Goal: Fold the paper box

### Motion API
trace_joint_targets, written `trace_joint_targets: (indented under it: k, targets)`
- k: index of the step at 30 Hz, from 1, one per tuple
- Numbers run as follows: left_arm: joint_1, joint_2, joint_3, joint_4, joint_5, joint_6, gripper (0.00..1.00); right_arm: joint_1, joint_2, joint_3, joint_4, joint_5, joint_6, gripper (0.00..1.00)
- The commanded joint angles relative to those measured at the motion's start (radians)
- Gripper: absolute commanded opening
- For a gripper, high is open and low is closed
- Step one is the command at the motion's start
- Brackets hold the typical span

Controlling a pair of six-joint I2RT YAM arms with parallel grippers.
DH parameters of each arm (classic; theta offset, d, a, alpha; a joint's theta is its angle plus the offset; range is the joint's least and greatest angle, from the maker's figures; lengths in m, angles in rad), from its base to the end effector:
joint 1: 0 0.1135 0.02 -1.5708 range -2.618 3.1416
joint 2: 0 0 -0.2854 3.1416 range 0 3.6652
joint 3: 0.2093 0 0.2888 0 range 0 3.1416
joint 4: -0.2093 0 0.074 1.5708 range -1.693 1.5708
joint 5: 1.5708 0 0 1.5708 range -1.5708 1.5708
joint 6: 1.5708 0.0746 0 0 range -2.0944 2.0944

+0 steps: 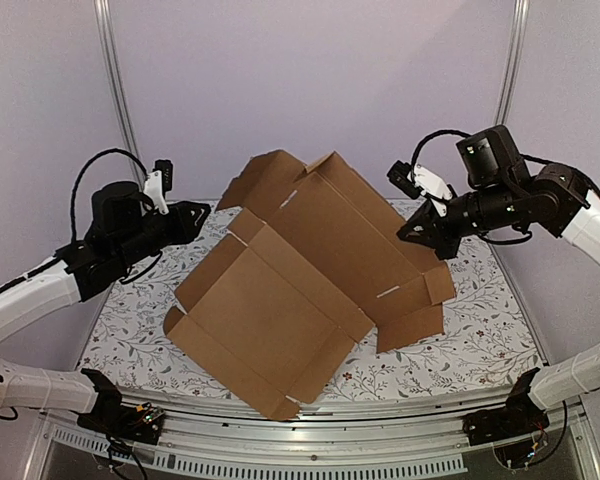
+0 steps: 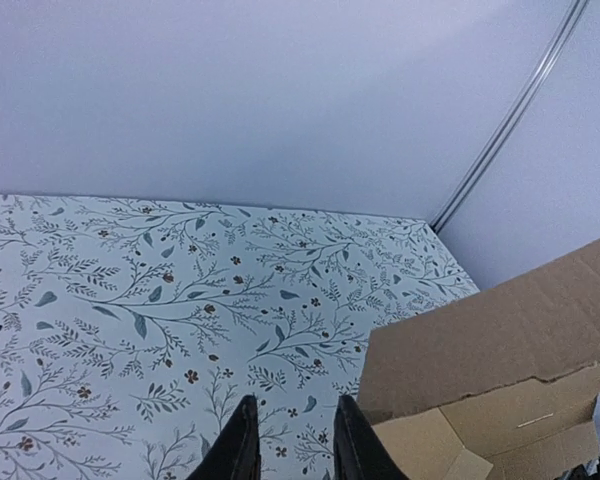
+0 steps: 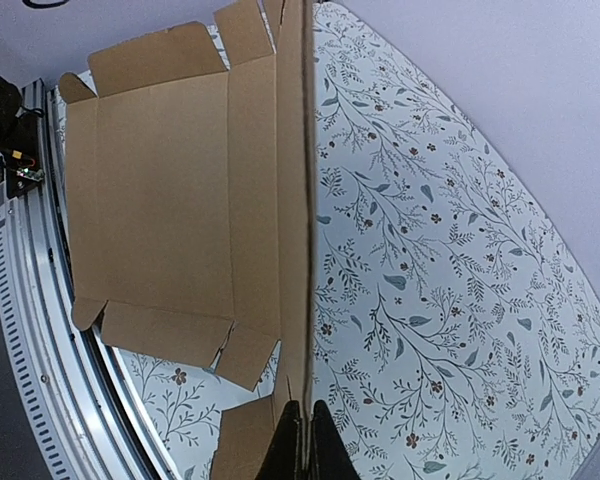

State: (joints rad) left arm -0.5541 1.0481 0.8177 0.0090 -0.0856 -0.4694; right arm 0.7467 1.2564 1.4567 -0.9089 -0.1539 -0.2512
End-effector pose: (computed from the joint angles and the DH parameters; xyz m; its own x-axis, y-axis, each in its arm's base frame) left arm 0.2678 -0.1582 0.3221 -0.3716 -0.3001 -0.8786 0.3198 0.8470 -0.4246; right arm 0.2189 0.2181 0.4038 -0.2746 -0.5888 -0.7602 -0.8516 0.5161 -0.0921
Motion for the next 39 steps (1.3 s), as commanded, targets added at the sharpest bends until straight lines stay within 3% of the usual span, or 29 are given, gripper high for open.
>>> trace_joint_targets:
  k: [1, 14, 21, 39]
  targets:
    - [0.019, 0.029, 0.007, 0.035, 0.075, -0.029, 0.25, -0.004, -0.049, -0.030, 0.059, -0.037, 0.000, 0.00]
    - [0.048, 0.110, 0.021, 0.088, 0.266, -0.076, 0.23, -0.003, -0.112, -0.079, 0.099, -0.071, 0.006, 0.00]
    - [0.049, 0.131, 0.039, 0.097, 0.401, -0.082, 0.20, -0.004, -0.113, -0.084, 0.114, -0.017, 0.022, 0.00]
    - [0.048, 0.105, 0.059, 0.031, 0.547, -0.049, 0.16, -0.004, -0.047, -0.078, 0.154, 0.096, 0.074, 0.00]
